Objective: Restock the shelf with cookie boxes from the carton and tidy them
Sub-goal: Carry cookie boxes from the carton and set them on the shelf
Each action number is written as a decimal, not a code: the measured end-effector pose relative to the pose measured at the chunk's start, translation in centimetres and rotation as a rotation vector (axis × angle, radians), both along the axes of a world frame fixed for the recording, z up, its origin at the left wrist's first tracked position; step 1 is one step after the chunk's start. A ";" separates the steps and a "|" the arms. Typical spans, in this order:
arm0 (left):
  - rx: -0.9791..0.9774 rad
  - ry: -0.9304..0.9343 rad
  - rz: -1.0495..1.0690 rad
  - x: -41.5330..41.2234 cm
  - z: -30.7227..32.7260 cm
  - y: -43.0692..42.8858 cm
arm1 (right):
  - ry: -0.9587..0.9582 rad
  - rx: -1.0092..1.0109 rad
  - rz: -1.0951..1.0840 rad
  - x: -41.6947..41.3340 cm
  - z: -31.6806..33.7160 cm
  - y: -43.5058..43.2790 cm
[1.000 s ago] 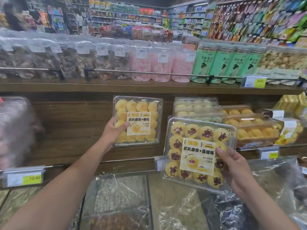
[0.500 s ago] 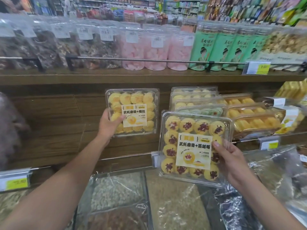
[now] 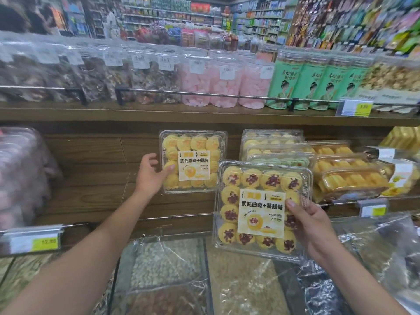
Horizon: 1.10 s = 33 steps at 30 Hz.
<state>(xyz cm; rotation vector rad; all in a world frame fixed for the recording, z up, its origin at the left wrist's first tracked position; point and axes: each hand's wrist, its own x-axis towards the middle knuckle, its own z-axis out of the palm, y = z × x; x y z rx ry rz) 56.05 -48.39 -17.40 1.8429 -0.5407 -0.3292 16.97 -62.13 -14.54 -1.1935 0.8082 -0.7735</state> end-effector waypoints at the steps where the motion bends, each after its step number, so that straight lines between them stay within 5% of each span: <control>1: -0.005 -0.059 0.061 -0.1 0.1 0.7 | -0.007 -0.006 0.003 0.3 0.3 0.2; 6: -0.147 -0.212 0.016 -3.7 2.2 5.0 | -0.004 -0.037 0.044 2.6 2.3 1.6; 15: -0.037 0.206 -0.561 -8.1 5.0 9.8 | -0.011 -0.115 0.195 9.0 4.7 4.5; 33: 0.022 0.285 -0.322 -5.1 3.7 9.6 | 0.357 -0.214 0.248 15.3 -0.3 2.4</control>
